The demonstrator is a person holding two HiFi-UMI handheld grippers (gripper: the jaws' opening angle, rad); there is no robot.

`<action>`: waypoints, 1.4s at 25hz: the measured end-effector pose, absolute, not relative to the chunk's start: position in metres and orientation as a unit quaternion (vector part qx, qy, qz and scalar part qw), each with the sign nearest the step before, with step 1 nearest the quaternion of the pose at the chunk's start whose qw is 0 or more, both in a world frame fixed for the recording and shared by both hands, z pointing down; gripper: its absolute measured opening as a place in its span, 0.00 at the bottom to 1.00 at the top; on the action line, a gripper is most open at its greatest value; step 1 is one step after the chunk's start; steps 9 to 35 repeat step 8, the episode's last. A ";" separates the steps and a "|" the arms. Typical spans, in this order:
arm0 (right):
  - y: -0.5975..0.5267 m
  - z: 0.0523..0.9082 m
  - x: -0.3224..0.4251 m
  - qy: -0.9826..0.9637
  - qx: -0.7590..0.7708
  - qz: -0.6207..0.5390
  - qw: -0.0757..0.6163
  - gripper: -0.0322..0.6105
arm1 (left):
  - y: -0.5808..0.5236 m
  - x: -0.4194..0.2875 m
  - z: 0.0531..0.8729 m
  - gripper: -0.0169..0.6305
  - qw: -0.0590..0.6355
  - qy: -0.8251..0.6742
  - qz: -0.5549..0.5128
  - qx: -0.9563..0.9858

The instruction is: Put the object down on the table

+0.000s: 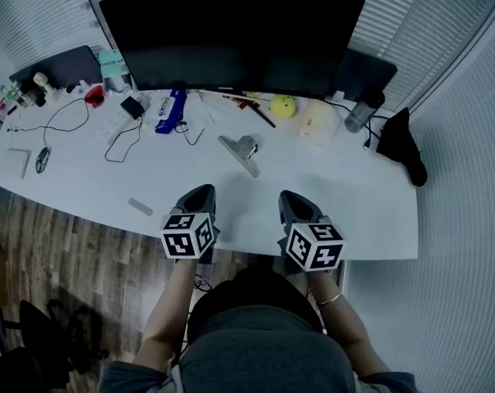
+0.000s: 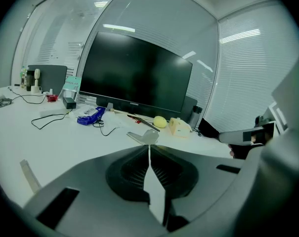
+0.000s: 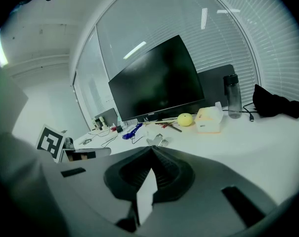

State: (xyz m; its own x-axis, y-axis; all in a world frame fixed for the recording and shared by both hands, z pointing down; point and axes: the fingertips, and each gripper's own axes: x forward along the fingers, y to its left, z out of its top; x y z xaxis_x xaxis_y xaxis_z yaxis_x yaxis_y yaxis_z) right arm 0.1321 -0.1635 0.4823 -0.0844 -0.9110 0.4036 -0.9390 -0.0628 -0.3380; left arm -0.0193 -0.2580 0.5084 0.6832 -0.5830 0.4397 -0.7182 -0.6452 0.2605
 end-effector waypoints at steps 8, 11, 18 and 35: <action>-0.166 0.479 0.132 -0.688 0.675 0.265 0.029 0.05 | -0.259 -0.018 0.505 0.07 0.205 -0.366 0.158 0.894; -0.166 0.479 0.132 -0.688 0.675 0.265 0.029 0.05 | -0.259 -0.018 0.505 0.07 0.205 -0.366 0.158 0.894; -0.166 0.479 0.132 -0.688 0.675 0.265 0.029 0.05 | -0.259 -0.018 0.505 0.07 0.205 -0.366 0.158 0.894; -0.166 0.479 0.132 -0.688 0.675 0.265 0.029 0.05 | -0.259 -0.018 0.505 0.07 0.205 -0.366 0.158 0.894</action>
